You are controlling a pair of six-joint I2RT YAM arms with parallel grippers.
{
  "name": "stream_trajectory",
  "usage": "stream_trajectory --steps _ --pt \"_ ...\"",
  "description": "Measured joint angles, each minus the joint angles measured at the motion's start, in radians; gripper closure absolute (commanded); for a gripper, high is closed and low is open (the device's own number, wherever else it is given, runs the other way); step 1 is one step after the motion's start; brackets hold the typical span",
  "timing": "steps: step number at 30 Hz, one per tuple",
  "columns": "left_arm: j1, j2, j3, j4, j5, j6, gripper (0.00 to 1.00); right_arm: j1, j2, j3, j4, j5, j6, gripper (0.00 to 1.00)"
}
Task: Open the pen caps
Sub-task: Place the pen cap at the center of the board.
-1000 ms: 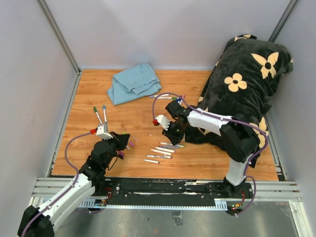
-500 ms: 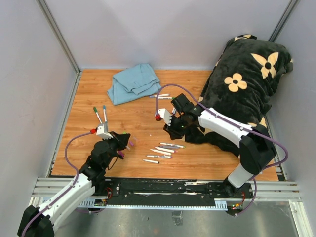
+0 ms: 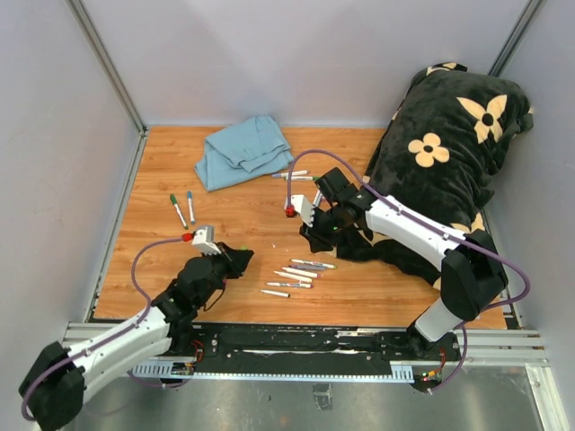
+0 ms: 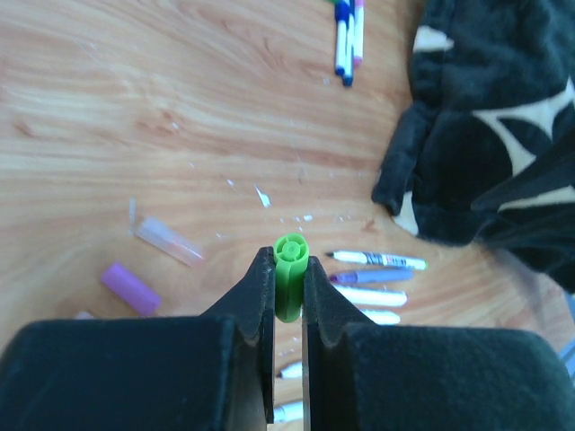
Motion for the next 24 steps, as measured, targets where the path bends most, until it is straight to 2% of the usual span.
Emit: stream_trajectory --steps 3,6,18,24 --pt "-0.103 0.093 0.048 0.001 -0.072 -0.01 1.0 -0.006 -0.005 0.0 -0.002 -0.005 -0.001 0.68" --pt "-0.148 0.171 0.095 0.002 -0.125 -0.028 1.0 -0.016 -0.006 0.0 -0.002 -0.005 -0.001 0.68" --pt "-0.212 0.379 0.22 -0.004 -0.232 -0.142 1.0 -0.023 -0.006 0.0 -0.003 -0.012 -0.001 0.68" --pt "-0.234 0.477 0.325 -0.119 -0.323 -0.239 1.0 -0.032 -0.006 0.0 -0.003 -0.013 -0.001 0.68"
